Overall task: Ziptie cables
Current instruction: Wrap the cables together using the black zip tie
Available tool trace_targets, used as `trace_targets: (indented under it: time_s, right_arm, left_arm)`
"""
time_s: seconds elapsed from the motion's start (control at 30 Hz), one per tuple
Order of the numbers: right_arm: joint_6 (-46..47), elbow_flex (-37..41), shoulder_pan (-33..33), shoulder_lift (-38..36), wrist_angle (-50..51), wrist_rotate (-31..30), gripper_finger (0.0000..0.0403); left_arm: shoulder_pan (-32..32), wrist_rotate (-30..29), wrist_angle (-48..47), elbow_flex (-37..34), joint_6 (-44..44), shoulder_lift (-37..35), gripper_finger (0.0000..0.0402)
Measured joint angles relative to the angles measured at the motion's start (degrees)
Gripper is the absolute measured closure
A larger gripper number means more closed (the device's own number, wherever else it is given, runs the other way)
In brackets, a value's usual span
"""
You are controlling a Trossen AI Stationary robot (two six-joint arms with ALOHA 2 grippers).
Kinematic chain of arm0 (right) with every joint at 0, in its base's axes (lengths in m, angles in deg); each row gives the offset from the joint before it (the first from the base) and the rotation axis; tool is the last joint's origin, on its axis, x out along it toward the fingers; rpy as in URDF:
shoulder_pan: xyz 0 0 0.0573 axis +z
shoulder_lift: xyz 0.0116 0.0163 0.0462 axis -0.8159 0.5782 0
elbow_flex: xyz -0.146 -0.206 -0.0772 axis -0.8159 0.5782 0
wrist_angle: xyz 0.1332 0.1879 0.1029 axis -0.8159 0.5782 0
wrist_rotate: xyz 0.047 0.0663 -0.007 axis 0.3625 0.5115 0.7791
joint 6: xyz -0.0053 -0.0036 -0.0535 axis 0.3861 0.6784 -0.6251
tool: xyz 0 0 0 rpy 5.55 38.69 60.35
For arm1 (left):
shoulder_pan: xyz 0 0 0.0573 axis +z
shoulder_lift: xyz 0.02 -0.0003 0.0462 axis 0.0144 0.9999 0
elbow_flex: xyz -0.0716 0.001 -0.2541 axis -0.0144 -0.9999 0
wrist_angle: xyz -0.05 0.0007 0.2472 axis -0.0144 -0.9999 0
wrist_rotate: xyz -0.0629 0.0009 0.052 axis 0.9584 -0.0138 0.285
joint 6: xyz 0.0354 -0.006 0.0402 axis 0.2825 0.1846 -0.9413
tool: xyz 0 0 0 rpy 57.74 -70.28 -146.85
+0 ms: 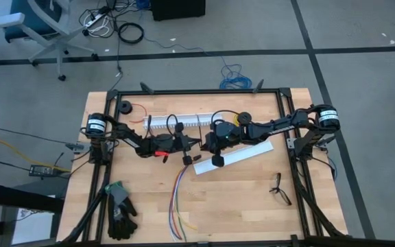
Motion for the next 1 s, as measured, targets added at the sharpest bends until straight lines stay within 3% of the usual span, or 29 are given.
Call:
trace_targets:
  time_s: [0.23,0.47,0.63,1.0]
  right_arm:
    - [-0.96,0.0,0.01,0.02,0.03,-0.36,0.0402]
    - [-0.95,0.0,0.08,0.02,0.4,-1.11,0.0403]
    - [-0.92,0.0,0.1,0.04,1.28,-1.27,0.0403]
    - [-0.02,0.02,-0.07,0.06,5.93,-4.48,0.0403]
  left_arm:
    - [-0.06,0.74,3.18,0.0,0.27,0.0,0.0393]
    - [-0.09,2.31,2.71,0.0,7.57,0.0,0.0369]
    - [-0.15,5.45,1.09,-0.04,7.62,-0.02,0.0338]
    - [-0.2,6.16,-2.55,-0.13,9.79,-0.53,0.0279]
